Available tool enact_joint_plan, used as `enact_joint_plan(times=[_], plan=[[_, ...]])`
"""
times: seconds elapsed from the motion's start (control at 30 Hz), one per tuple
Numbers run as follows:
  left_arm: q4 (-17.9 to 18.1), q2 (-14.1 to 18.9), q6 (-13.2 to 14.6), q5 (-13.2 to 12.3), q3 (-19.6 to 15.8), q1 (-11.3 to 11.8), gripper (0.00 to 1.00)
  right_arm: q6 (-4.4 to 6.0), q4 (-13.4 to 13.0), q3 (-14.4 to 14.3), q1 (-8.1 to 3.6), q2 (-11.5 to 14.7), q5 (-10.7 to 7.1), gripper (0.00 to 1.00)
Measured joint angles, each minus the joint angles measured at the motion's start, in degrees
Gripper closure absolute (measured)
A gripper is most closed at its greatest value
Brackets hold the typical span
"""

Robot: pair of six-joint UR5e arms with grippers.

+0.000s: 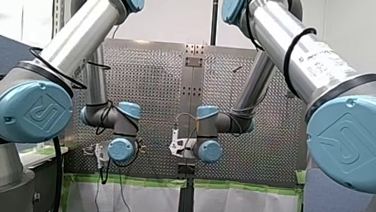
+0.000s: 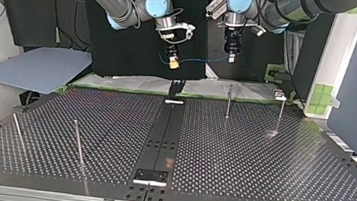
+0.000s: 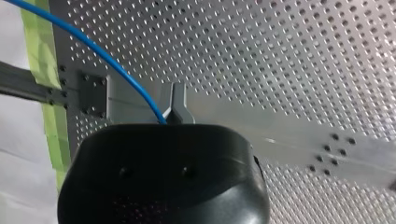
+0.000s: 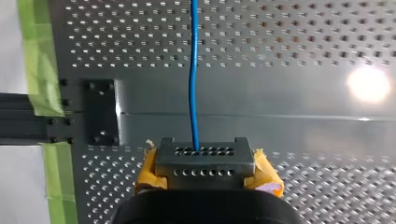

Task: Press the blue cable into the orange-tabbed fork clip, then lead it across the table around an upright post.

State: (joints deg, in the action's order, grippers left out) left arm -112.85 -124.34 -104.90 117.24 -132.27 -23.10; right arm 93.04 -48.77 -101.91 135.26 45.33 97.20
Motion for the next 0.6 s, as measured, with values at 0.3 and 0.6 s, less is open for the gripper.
enact_joint_plan(times=[0.3,0.6], plan=[[-4.9,-0.6,1.9,1.1,4.5,1.5,0.99,-0.89,3.2,3.9,-1.27,-0.8,-0.84,1.00],[-7.6,-0.7,3.3,-2.9,5.3,6.5,0.99,-0.98,3.5,4.5,-3.17,-1.0,-3.02,1.00]])
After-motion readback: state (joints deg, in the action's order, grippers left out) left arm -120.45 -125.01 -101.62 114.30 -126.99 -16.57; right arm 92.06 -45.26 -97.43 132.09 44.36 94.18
